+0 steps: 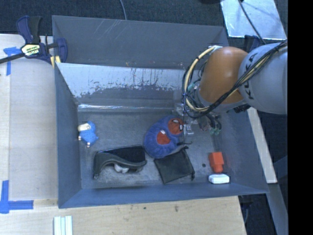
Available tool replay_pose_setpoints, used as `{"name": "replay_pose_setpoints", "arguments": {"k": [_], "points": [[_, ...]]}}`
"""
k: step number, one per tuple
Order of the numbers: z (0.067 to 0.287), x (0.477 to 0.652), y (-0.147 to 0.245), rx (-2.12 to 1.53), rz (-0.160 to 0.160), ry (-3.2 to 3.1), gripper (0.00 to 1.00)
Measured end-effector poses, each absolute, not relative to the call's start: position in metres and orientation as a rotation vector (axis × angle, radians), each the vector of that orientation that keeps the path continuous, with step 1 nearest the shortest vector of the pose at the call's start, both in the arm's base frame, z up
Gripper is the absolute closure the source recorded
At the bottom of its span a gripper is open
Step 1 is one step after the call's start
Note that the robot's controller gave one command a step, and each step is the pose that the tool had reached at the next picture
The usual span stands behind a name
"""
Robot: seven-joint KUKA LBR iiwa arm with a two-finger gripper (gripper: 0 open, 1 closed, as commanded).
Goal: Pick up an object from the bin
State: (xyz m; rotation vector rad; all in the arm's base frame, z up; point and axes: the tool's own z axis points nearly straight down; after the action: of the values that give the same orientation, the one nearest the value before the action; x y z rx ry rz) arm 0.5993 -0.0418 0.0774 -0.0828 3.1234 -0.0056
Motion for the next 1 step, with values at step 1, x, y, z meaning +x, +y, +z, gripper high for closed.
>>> {"name": "replay_pose_setpoints", "arguments": {"k": [1], "points": [[0.0766,0.6160,-0.0841,-0.072,0.008,3.128,1.00]]}}
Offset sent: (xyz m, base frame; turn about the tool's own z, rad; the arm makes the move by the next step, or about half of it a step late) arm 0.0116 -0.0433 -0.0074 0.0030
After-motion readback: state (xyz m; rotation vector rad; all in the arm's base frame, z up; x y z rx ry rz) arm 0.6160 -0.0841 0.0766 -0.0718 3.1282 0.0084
